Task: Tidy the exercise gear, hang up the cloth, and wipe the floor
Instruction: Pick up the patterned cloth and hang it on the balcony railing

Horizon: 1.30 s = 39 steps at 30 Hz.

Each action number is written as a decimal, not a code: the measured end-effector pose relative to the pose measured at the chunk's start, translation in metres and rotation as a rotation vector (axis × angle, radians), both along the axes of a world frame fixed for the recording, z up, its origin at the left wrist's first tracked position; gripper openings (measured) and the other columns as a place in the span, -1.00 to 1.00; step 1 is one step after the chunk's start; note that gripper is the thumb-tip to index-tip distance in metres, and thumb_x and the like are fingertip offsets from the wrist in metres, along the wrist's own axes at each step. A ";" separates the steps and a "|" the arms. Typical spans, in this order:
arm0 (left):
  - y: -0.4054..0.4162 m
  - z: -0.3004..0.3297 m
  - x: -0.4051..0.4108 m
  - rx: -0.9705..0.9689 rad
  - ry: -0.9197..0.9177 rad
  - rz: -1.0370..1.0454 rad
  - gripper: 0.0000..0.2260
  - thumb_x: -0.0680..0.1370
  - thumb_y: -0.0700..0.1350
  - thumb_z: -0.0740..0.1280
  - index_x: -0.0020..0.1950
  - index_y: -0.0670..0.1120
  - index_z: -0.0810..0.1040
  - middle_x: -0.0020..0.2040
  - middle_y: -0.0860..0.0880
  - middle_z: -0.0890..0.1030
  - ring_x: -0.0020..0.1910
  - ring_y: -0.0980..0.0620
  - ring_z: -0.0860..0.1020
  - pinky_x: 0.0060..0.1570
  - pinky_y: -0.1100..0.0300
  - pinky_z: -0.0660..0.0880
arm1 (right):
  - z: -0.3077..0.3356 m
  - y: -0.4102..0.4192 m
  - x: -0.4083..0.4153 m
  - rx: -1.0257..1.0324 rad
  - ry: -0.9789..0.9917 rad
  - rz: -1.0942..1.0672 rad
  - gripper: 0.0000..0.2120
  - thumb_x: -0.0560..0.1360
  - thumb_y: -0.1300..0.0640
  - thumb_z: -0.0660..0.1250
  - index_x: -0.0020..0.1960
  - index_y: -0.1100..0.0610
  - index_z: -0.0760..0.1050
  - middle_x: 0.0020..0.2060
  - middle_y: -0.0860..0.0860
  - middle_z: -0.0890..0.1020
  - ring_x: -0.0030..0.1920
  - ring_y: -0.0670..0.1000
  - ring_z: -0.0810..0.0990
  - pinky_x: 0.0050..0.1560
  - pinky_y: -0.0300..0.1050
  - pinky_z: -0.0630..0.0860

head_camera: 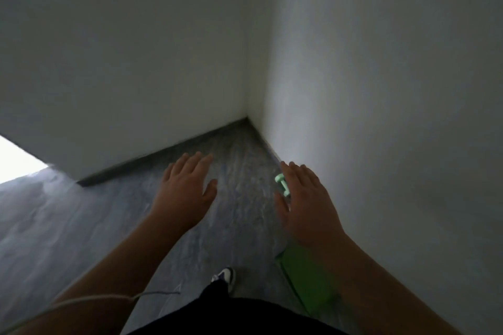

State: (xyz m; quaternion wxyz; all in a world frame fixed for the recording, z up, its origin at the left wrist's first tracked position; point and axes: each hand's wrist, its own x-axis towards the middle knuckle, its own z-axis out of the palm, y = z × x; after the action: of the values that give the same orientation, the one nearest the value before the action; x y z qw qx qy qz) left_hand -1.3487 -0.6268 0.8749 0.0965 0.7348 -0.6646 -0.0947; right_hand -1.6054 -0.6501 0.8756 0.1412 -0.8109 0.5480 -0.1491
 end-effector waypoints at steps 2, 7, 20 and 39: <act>0.038 0.001 0.018 0.030 -0.023 0.102 -0.44 0.60 0.20 -0.01 0.57 0.05 0.17 0.57 -0.07 0.24 0.57 -0.12 0.12 0.52 -0.12 0.08 | 0.001 0.010 0.022 0.023 0.000 0.089 -0.38 0.59 -0.16 0.01 0.53 0.17 0.23 0.47 0.16 0.36 0.49 0.19 0.27 0.48 0.08 0.19; 0.141 0.004 0.059 0.106 -0.084 0.336 -0.43 0.62 0.22 0.00 0.60 0.10 0.00 0.62 -0.04 0.06 0.59 -0.09 -0.07 0.54 -0.15 -0.09 | 0.004 0.046 0.099 -0.023 0.029 0.367 -0.38 0.54 -0.12 0.09 0.51 0.17 0.29 0.44 0.19 0.41 0.45 0.24 0.33 0.45 0.19 0.28; 0.424 0.007 0.204 0.040 -0.059 0.958 -0.43 0.61 0.18 0.11 0.59 0.09 0.05 0.61 -0.05 0.07 0.59 -0.14 -0.05 0.52 -0.17 -0.02 | 0.026 0.236 0.358 -0.137 0.153 1.013 -0.36 0.51 -0.19 0.06 0.53 0.05 0.25 0.49 0.14 0.34 0.48 0.20 0.28 0.45 0.21 0.26; 0.808 -0.010 0.443 0.162 -0.049 1.460 -0.40 0.56 0.19 0.07 0.59 0.07 0.08 0.59 -0.05 0.16 0.56 -0.17 0.07 0.50 -0.17 0.03 | 0.012 0.588 0.707 0.002 0.155 1.473 -0.40 0.62 -0.14 0.07 0.60 -0.02 0.01 0.60 0.01 0.06 0.59 0.06 -0.05 0.53 0.06 -0.02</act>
State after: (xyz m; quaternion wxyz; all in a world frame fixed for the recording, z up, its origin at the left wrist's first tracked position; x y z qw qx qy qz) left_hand -0.9060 0.1809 0.8649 0.0656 0.9971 0.0011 -0.0386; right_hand -0.8983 -0.0622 0.8879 0.1664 -0.9766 -0.1297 0.0423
